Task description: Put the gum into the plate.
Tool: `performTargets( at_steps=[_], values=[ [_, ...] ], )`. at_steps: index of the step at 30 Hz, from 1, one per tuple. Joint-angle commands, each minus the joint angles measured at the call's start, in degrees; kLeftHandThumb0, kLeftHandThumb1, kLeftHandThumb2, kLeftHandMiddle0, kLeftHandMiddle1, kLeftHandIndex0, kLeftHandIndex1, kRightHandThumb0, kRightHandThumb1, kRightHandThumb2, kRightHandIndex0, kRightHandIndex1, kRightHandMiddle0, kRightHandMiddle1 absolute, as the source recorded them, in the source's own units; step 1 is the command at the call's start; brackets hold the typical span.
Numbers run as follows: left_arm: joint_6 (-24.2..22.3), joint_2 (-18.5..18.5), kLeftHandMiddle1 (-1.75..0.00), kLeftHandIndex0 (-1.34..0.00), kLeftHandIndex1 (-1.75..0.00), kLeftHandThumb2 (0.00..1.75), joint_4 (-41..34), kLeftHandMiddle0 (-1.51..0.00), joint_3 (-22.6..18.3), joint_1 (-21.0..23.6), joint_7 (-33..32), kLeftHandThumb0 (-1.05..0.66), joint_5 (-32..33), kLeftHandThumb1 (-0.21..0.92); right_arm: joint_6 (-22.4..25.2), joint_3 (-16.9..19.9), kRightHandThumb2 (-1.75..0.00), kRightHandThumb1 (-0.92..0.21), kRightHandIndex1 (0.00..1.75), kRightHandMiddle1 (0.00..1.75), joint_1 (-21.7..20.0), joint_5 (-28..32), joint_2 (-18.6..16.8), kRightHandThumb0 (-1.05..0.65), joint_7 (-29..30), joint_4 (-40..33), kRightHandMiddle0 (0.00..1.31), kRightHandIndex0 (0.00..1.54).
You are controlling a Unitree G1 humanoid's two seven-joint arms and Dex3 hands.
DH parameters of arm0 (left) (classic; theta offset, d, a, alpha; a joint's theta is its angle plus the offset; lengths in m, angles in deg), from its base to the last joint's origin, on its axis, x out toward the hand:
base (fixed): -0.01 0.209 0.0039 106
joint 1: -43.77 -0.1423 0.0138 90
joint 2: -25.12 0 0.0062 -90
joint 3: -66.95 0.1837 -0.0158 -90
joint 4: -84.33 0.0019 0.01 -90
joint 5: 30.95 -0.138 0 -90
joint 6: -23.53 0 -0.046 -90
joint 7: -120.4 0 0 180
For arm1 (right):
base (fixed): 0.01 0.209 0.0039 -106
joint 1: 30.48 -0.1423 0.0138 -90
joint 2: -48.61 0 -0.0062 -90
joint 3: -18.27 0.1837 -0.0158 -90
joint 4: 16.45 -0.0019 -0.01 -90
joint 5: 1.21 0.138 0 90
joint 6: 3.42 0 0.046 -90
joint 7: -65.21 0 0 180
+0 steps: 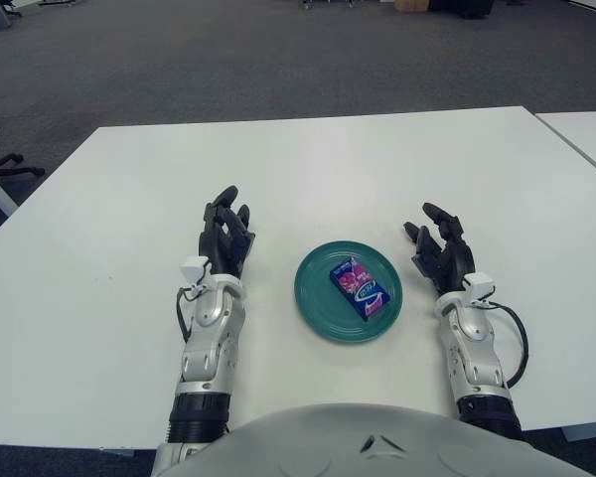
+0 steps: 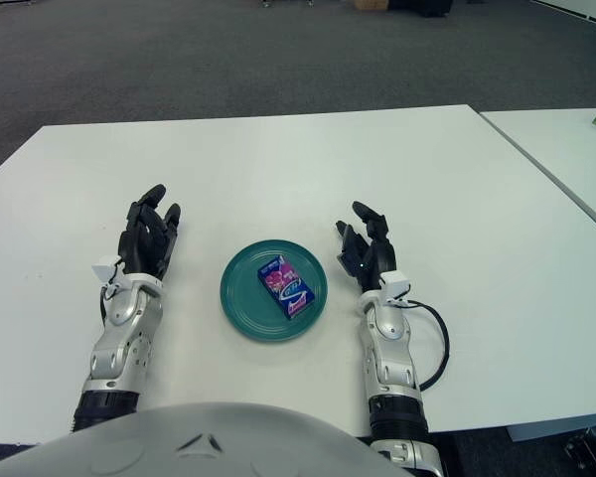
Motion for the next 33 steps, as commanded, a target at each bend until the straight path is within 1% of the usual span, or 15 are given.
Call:
performTargets(
  at_steps=[1, 3, 5, 8, 9, 10, 12, 18, 25, 27, 31, 33],
  values=[
    [6.0, -1.7, -0.58, -0.44, -1.11, 0.91, 2.9, -0.41, 1.0, -2.9, 0.6, -0.89, -5.4, 0.92, 3.6, 0.0, -0.83, -0.92, 0.1, 0.75, 2.3, 0.3, -0.3, -0.67, -0.1, 2.0, 0.0, 0.47],
    [9.2, -2.2, -0.61, -0.43, -1.11, 0.91, 5.4, -0.39, 1.5, -3.6, 1.0, -0.89, -7.3, 0.92, 3.9, 0.0, -0.83, -0.92, 0.1, 0.75, 2.4, 0.2, -0.2, -0.67, -0.1, 1.9, 0.0, 0.46],
    [11.3, -2.4, -0.6, -0.4, -1.11, 0.92, 7.3, -0.39, 1.9, -3.8, 1.5, -0.88, -8.5, 0.92, 4.1, 0.0, -0.83, -0.92, 0.1, 0.74, 2.5, 0.2, 0.0, -0.67, -0.2, 1.9, 0.0, 0.45],
    [14.7, -3.0, -0.53, -0.34, -1.08, 0.9, 11.8, -0.41, 2.8, -3.4, 3.0, -0.85, -9.7, 0.92, 4.5, 0.1, -0.83, -0.92, 0.1, 0.74, 2.6, 0.3, 0.1, -0.68, -0.4, 1.8, 0.0, 0.45],
    [15.3, -3.5, -0.52, -0.33, -1.08, 0.9, 13.4, -0.41, 3.1, -3.1, 3.9, -0.84, -9.9, 0.92, 4.6, 0.0, -0.84, -0.92, 0.09, 0.74, 2.6, 0.3, 0.1, -0.68, -0.5, 1.8, 0.0, 0.45],
    [15.8, -3.8, -0.47, -0.3, -1.05, 0.89, 14.4, -0.41, 3.3, -2.8, 4.5, -0.83, -10.0, 0.92, 4.7, 0.0, -0.84, -0.92, 0.09, 0.75, 2.6, 0.3, 0.2, -0.69, -0.6, 1.8, 0.0, 0.44],
    [16.7, -4.3, -0.39, -0.26, -1.02, 0.87, 16.0, -0.42, 3.5, -2.0, 5.7, -0.81, -10.2, 0.92, 4.9, -0.1, -0.84, -0.92, 0.09, 0.76, 2.6, 0.2, 0.2, -0.69, -0.7, 1.8, 0.0, 0.44],
    [18.7, -4.9, -0.24, -0.18, -0.96, 0.84, 19.2, -0.41, 4.1, -0.6, 7.9, -0.8, -10.5, 0.92, 5.3, -0.5, -0.85, -0.92, 0.09, 0.79, 2.7, -0.2, 0.5, -0.7, -1.0, 1.7, 0.01, 0.44],
    [19.8, -4.8, -0.19, -0.14, -0.94, 0.81, 21.4, -0.42, 3.9, 0.3, 8.6, -0.78, -10.5, 0.92, 5.3, -0.6, -0.85, -0.92, 0.09, 0.82, 2.9, 0.0, 0.4, -0.69, -1.2, 1.3, 0.02, 0.44],
    [20.1, -4.8, -0.19, -0.14, -0.93, 0.8, 23.2, -0.43, 3.4, 1.1, 8.8, -0.76, -10.0, 0.92, 5.2, -0.5, -0.84, -0.92, 0.09, 0.82, 3.1, 0.2, 0.3, -0.69, -1.2, 1.2, 0.01, 0.45],
    [20.3, -4.2, -0.21, -0.13, -0.94, 0.79, 25.1, -0.48, 2.5, 2.1, 9.5, -0.74, -8.2, 0.92, 5.0, -0.2, -0.83, -0.92, 0.1, 0.83, 3.2, 0.6, 0.2, -0.67, -1.3, 1.4, 0.01, 0.46],
    [20.8, -3.6, -0.22, -0.14, -0.94, 0.79, 25.9, -0.51, 1.8, 2.7, 10.5, -0.73, -6.2, 0.92, 4.8, -0.1, -0.83, -0.92, 0.1, 0.83, 3.3, 0.6, 0.2, -0.67, -1.2, 1.5, 0.01, 0.46]
  ],
)
